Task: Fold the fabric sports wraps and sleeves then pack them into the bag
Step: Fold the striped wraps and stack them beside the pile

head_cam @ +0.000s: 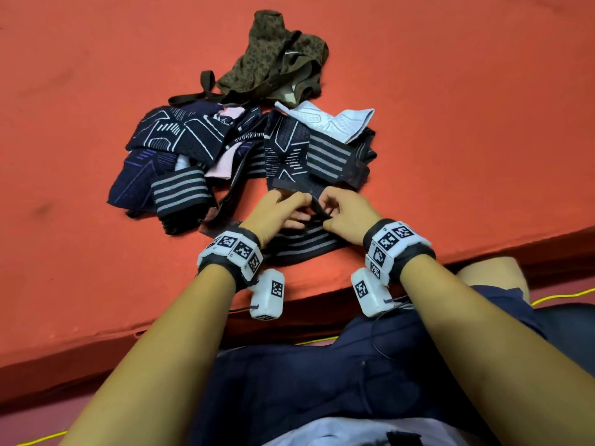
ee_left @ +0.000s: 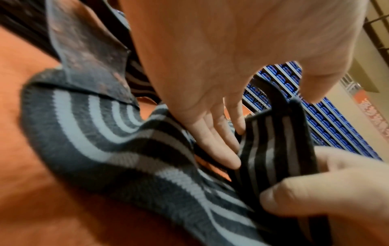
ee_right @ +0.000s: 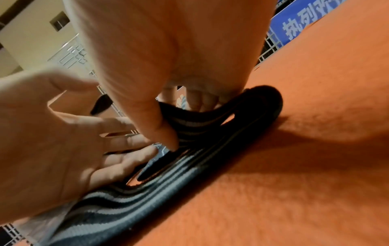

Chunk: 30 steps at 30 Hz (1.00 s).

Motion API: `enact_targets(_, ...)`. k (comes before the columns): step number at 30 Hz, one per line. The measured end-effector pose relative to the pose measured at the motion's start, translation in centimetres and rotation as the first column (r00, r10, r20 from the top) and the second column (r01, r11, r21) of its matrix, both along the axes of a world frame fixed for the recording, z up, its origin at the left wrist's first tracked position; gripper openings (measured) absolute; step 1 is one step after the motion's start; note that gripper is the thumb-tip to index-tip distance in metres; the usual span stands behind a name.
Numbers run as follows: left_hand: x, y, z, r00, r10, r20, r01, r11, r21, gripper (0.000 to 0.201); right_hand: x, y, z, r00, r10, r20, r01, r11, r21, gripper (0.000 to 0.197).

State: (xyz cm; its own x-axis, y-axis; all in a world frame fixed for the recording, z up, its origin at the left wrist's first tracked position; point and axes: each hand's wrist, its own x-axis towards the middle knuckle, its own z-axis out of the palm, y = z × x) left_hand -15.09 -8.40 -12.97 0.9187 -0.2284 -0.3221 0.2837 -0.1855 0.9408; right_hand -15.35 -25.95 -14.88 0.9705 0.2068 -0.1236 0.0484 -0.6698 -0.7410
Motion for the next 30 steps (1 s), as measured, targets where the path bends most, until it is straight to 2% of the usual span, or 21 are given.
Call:
enact_targets(2, 0.2, 0.2, 0.1, 0.997, 0.070, -0.036, -0.069, 0.998, 0.005, 0.029, -0.1, 0.1, -0.3, 0.998, 0.041, -0.044, -0.044, 0.998, -0.052, 0.026)
enact_targets(4, 0.3, 0.5, -0.2, 0.996, 0.087, -0.008, -0.086, 0.992, 0.096, 0.030, 0.1, 0.2, -0.4, 0.988, 0.104, -0.116, -0.114, 0.989, -0.089, 0.028)
enact_targets(7, 0.2, 1.5, -1.0, 0.997, 0.007, 0.082, -0.027, 0.966, 0.257, 0.009, 0.4, 0.5, 0.3, 0.969, 0.160, -0.191, -0.177, 0.981, -0.076, 0.031)
enact_targets(9, 0.1, 1.9, -1.1, 0.995, -0.025, 0.099, -0.012, 0.935, 0.354, 0.012, 0.5, 0.7, 1.1, 0.946, 0.175, -0.271, -0.178, 0.984, 0.013, 0.041)
enact_targets(11, 0.0, 1.8, -0.6, 0.997, 0.035, 0.069, -0.056, 0.943, 0.329, 0.019, 0.6, 1.1, 1.8, 0.921, 0.206, -0.331, -0.192, 0.979, 0.074, 0.047)
enact_targets(13, 0.1, 1.9, -0.3, 0.995, 0.096, 0.014, -0.096, 0.953, 0.287, 0.032, 0.9, 1.6, 2.6, 0.900, 0.258, -0.352, -0.268, 0.963, 0.019, 0.048)
enact_targets(15, 0.1, 2.5, 0.0, 0.995, 0.090, -0.044, -0.072, 0.947, 0.312, 0.049, 1.3, 2.2, 3.1, 0.886, 0.283, -0.367, -0.332, 0.940, -0.078, 0.044)
enact_targets(17, -0.2, 3.1, 0.1, 0.994, 0.056, -0.093, -0.019, 0.934, 0.356, 0.055, 1.9, 2.5, 3.0, 0.881, 0.269, -0.389, -0.324, 0.942, -0.082, 0.041)
enact_targets(21, -0.2, 4.0, -0.9, 0.995, -0.060, -0.081, 0.091, 0.879, 0.469, 0.046, 3.1, 3.1, 2.4, 0.867, 0.285, -0.409, -0.380, 0.909, -0.173, 0.049)
enact_targets(26, -0.5, 4.0, -2.4, 0.993, -0.093, -0.074, 0.116, 0.887, 0.448, 0.027, 3.7, 4.3, 1.4, 0.897, 0.236, -0.374, -0.315, 0.935, -0.164, 0.028)
enact_targets(30, -0.3, 4.0, -3.2, 0.995, -0.079, -0.064, 0.099, 0.897, 0.431, 0.024, 4.2, 4.2, 1.3, 0.897, 0.254, -0.363, -0.321, 0.937, -0.138, 0.023)
